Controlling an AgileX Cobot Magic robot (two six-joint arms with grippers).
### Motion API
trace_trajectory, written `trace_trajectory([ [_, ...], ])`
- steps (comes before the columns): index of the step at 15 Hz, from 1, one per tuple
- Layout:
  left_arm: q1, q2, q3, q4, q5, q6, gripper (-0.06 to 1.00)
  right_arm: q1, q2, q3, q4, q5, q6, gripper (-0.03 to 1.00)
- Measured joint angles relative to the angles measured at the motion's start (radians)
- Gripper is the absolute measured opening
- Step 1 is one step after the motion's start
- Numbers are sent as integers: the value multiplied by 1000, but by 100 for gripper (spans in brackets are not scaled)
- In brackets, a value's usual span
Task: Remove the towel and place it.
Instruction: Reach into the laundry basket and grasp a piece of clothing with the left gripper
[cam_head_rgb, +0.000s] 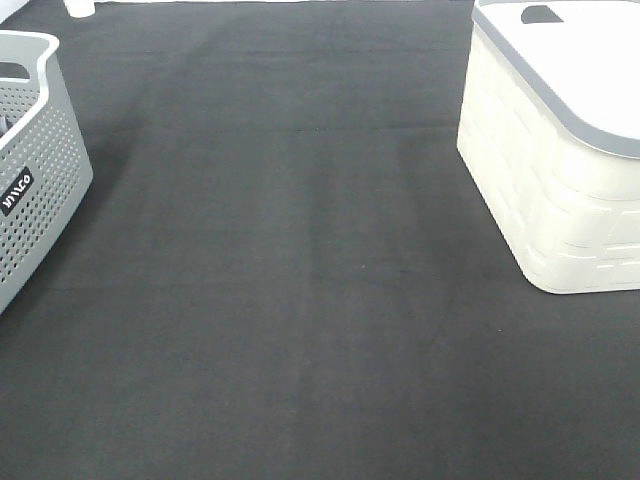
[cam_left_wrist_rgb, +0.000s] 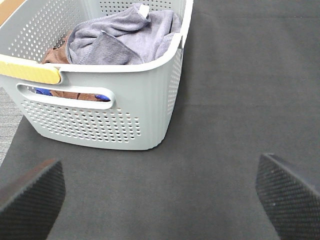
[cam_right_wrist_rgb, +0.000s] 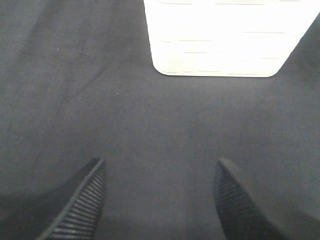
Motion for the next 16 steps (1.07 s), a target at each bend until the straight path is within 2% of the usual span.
trace_trajectory([
  [11, 0, 18, -11, 1, 11, 1, 98, 0, 0, 0, 0, 0, 0, 62],
  [13, 0, 139, -110, 1, 67, 9, 98, 0, 0, 0, 0, 0, 0, 62],
  [16, 0, 338, -277, 1, 131, 79, 98, 0, 0, 0, 0, 0, 0, 62],
])
